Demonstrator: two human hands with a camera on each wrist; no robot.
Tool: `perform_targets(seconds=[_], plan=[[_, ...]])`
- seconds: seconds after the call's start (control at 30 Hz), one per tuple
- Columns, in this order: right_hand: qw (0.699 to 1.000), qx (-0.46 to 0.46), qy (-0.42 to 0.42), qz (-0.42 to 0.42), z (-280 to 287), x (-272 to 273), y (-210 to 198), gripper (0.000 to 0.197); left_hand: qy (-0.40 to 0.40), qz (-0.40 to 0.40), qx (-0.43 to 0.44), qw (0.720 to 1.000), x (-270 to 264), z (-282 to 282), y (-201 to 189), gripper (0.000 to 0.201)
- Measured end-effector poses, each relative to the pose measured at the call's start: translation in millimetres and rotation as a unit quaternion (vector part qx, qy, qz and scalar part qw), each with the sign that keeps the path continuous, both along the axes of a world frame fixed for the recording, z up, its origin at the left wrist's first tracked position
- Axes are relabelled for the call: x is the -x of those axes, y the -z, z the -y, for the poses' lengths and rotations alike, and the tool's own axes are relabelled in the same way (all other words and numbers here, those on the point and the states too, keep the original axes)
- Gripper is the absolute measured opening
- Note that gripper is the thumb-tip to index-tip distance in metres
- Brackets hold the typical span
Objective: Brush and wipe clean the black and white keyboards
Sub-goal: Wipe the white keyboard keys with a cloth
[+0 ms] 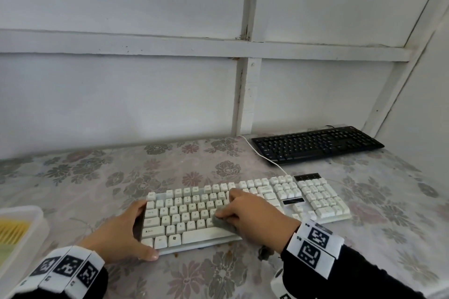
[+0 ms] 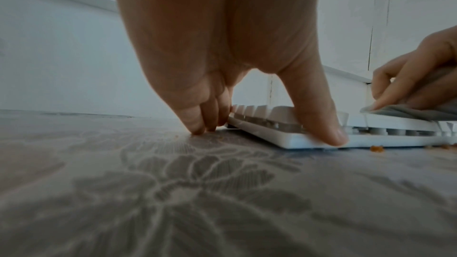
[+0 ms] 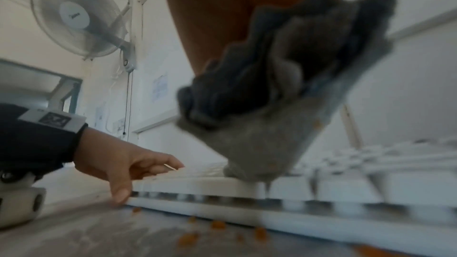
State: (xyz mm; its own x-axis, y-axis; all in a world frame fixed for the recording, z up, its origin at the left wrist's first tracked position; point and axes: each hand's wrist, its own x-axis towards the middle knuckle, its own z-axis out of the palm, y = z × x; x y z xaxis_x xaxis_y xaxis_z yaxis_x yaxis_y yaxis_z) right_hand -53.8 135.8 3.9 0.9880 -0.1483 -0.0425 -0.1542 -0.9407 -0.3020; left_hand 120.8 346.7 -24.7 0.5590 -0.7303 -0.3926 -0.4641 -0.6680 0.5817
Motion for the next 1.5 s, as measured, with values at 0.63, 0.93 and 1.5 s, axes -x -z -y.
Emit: perform_targets(seconds=[0.63,0.93,1.5], plan=[[0.997,0.003,0.078,0.007,34,29,-23,0.024,-0.01,0.0,0.003,1.0,-2,1,5,0.126],[0.999,-0.005,0.017,-0.027,12,16,-2,0.02,-0.005,-0.013,0.013,1.0,1,-1,1,0.151],[0.999,-0.038,0.009,-0.02,6,9,-7,0.018,-0.009,-0.02,0.009,1.0,-4,0,4,0.139]])
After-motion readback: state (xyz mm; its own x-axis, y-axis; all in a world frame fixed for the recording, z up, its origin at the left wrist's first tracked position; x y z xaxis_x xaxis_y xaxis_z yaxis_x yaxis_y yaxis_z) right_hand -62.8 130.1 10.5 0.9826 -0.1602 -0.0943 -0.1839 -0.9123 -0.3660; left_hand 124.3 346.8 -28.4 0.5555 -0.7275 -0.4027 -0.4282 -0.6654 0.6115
